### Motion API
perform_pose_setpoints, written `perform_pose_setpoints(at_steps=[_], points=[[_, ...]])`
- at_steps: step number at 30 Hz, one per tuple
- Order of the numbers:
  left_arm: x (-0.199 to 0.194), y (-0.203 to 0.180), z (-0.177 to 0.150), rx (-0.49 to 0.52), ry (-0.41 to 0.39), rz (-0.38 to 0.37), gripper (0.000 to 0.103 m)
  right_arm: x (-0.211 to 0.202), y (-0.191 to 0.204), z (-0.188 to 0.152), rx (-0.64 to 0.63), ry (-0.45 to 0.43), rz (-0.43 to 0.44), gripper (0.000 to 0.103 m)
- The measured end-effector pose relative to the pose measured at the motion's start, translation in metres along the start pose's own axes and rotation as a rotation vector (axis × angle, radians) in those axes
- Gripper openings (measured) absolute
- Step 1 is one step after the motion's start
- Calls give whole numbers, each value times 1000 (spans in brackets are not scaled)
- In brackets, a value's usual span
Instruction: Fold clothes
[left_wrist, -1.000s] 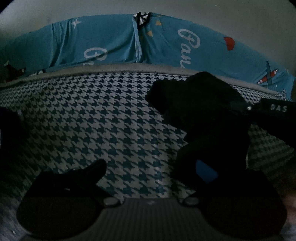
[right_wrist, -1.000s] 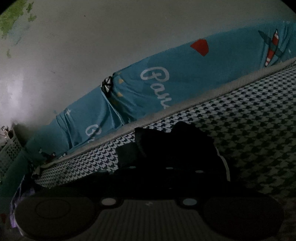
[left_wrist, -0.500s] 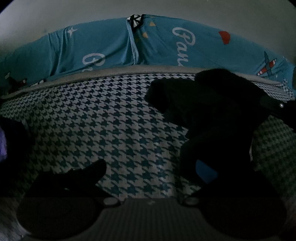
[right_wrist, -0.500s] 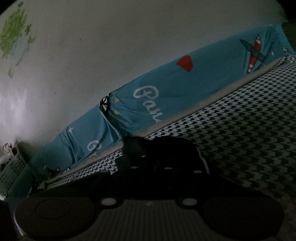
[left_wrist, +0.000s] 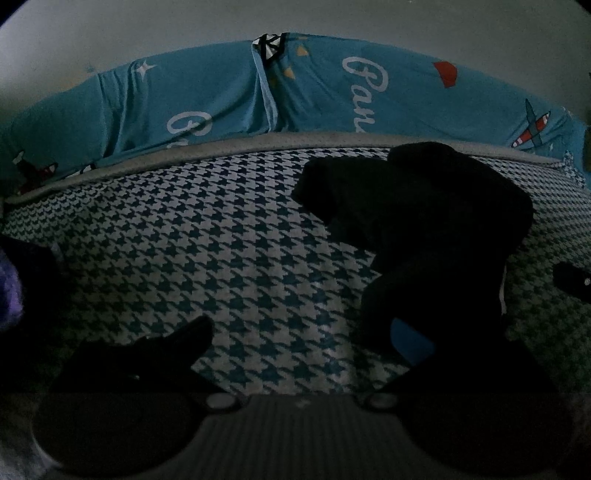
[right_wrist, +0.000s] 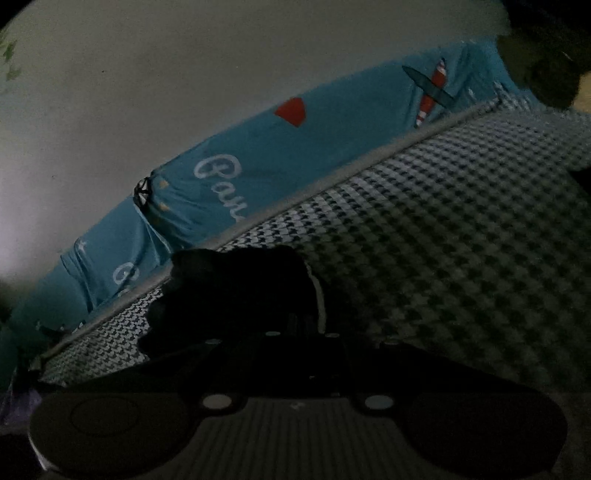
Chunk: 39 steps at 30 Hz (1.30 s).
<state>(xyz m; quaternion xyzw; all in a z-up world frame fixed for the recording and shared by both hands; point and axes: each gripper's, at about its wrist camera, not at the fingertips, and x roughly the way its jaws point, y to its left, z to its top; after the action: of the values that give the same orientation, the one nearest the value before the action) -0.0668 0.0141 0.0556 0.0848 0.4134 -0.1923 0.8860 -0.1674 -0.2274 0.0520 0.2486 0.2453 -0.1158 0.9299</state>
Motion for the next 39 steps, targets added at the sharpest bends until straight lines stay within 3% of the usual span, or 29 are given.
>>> perform_pose_setpoints(at_steps=[6,9,10,13,17,21,25,34,36,38,39], points=[[0,1,0,-1,3,3,103,-9,6,2,-35,-36,55,9],[1,1,1,1,9,13,103,-6,15,8,-60,-36,81,24],[1,2,1,-1,10,13,103,-5,17,11,-66,-34,89,33],[0,7,3,-22,11,7,103,-3,24,16,-95,-42,124,40],[0,18,8,-81,9,-19,103,8,31,22,-153,-35,163,60],[-3,25,14,-130,-5,-48,103,25,39,26,-239,-19,198,73],[-4,27,18,-152,-19,-68,103,50,47,28,-334,7,170,74],[-3,18,23,-149,-34,-124,103,98,47,31,-341,104,128,71],[-2,15,24,-145,-32,-130,103,102,45,33,-323,114,122,54],[0,13,24,-144,-31,-137,103,104,43,35,-298,121,116,19],[1,12,24,-143,-30,-140,103,103,41,37,-288,122,110,13]])
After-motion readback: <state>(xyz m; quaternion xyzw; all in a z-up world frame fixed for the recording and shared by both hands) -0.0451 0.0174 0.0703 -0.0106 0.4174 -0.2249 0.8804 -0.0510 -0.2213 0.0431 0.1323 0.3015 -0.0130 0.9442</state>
